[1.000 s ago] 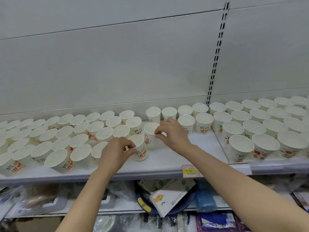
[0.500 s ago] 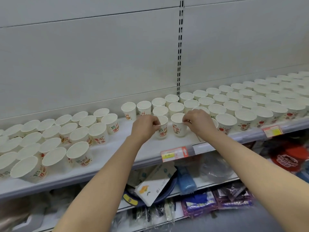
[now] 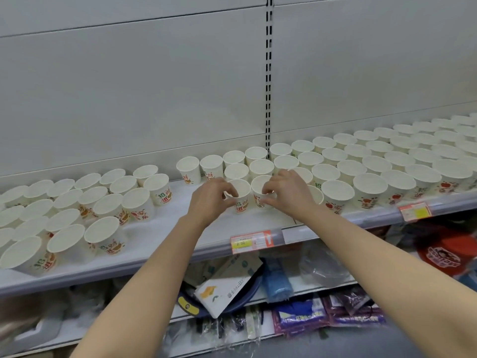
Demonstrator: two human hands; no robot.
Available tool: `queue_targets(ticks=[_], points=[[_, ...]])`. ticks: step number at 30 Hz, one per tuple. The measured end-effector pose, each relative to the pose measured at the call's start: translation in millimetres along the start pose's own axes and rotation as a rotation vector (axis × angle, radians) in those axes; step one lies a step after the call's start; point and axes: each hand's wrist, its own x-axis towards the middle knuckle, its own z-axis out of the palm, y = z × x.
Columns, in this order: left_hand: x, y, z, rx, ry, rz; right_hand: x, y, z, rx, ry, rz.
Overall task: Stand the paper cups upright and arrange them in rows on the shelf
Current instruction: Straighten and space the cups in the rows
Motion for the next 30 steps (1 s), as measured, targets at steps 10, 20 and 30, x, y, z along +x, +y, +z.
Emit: queue_targets(ticks=[10, 20, 30], points=[[7, 19, 10, -0.031, 0.033, -0.046, -2, 18, -6, -0.052, 0.048, -0.051], [-5, 34, 8, -0.056, 0.068, -0.082, -8, 22, 2, -0.114, 0.078, -0.089], [-52, 3, -16, 0.003, 0.103, -0.158, -13, 12, 7, -0.105, 0.173, -0.093]])
